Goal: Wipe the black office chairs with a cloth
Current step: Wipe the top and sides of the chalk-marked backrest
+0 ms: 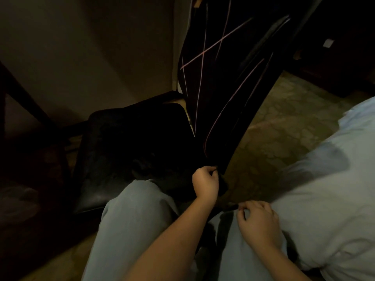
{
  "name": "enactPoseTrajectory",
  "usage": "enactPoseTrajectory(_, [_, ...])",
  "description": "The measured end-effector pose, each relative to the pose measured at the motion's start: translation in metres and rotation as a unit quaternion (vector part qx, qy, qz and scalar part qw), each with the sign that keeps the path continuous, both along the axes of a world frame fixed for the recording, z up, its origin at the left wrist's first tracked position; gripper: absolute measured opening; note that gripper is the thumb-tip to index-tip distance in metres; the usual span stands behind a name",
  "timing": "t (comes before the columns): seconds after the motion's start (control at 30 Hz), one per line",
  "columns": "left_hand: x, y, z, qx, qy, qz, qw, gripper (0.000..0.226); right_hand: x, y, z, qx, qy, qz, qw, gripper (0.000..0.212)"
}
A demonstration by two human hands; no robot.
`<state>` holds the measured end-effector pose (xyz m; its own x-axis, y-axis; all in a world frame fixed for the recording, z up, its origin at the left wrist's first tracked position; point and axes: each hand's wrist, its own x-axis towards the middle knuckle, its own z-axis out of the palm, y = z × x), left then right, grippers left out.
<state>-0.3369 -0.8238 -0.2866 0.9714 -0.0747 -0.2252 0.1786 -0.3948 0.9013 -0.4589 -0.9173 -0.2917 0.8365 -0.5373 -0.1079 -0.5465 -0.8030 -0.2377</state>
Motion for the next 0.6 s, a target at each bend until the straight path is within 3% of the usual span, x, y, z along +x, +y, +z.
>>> enactPoseTrajectory(0.17, [0.000,-0.005,0.015,-0.017,-0.082,0.018,0.996,0.024,0.001,0.000,0.000,-0.006,0.010,0.000,1.000,0.023])
enactPoseTrajectory(0.37, [0.006,-0.005,0.045,-0.108,-0.202,0.004,0.973,0.022,0.001,-0.002,0.001,-0.013,0.025,0.001,1.000,0.034])
enactPoseTrajectory(0.6, [0.007,-0.004,0.044,-0.102,-0.199,-0.019,0.974,0.023,0.000,0.001,0.000,-0.015,0.010,0.003,1.000,0.029])
